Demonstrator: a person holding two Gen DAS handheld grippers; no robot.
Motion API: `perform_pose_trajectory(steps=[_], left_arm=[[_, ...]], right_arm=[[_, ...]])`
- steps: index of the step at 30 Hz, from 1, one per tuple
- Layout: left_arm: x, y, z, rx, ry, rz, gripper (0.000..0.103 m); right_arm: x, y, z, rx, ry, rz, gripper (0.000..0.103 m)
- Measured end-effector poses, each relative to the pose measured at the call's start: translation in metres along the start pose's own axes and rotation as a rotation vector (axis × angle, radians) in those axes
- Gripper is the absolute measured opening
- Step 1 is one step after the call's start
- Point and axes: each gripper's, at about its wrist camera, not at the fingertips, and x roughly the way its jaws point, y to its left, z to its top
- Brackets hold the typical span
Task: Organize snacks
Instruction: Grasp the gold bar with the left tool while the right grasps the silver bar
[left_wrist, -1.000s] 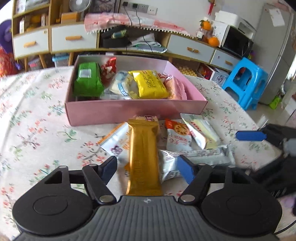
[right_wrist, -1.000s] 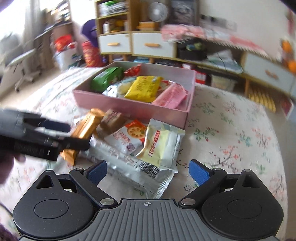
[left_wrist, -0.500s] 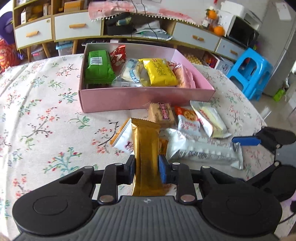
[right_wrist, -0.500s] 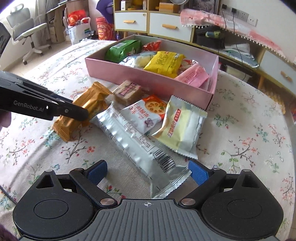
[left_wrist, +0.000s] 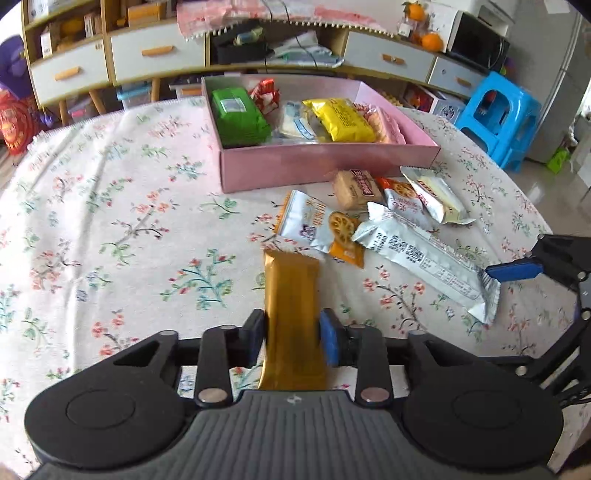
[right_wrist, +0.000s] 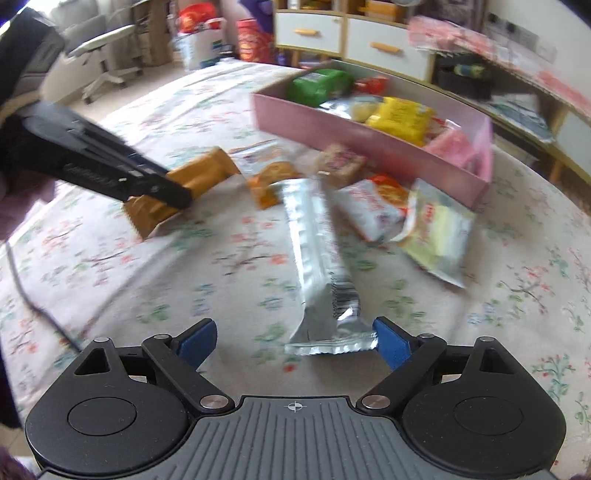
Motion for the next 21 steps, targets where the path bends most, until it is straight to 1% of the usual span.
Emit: perform_pose_trajectory(steps=[1, 2, 3, 4, 5, 7, 9, 11, 13, 14, 15, 17, 21], left_arm=[[-0.001, -0.001, -0.003, 0.017, -0.016, -0.003, 0.043], [-0.001, -0.002, -0.005, 0.029, -0.026, -0.004, 0.057], [-0.001, -0.004, -0.007, 0.036, -0.032, -0.004, 0.067], [0.000, -0.006, -0.009, 0.045, -0.032, -0.002, 0.070], [0.003, -0.010, -0.011, 0.057, -0.027, 0.004, 0.073], [0.008, -0.015, -0.014, 0.080, -0.008, 0.031, 0.077], [0.009, -0.021, -0.019, 0.118, -0.026, 0.059, 0.082], [0.010, -0.020, -0.020, 0.109, -0.030, 0.060, 0.083], [0.010, -0.019, -0.020, 0.114, -0.030, 0.060, 0.085], [0.010, -0.018, -0.020, 0.116, -0.028, 0.064, 0.090], [0.011, -0.017, -0.021, 0.113, -0.023, 0.070, 0.097], [0.013, -0.012, -0.021, 0.104, -0.019, 0.073, 0.103], [0.012, -0.011, -0.024, 0.113, -0.029, 0.068, 0.103]], right_arm=[[0.000, 0.004, 0.000, -0.017, -0.005, -0.023, 0.092], [0.000, 0.006, 0.001, -0.029, -0.006, -0.057, 0.093], [0.003, 0.007, 0.002, -0.032, -0.001, -0.090, 0.093], [0.005, 0.004, 0.003, -0.024, 0.009, -0.109, 0.093], [0.007, 0.001, 0.003, 0.000, 0.005, -0.106, 0.093], [0.011, -0.009, 0.005, 0.058, 0.012, -0.101, 0.093], [0.015, -0.017, 0.007, 0.101, 0.016, -0.085, 0.093], [0.018, -0.024, 0.007, 0.145, 0.019, -0.069, 0.094], [0.021, -0.024, 0.008, 0.148, 0.012, -0.071, 0.096], [0.021, -0.023, 0.008, 0.152, 0.008, -0.072, 0.097], [0.021, -0.023, 0.008, 0.158, 0.005, -0.074, 0.098], [0.023, -0.021, 0.009, 0.163, -0.002, -0.085, 0.099], [0.027, -0.020, 0.012, 0.184, -0.010, -0.104, 0.101]])
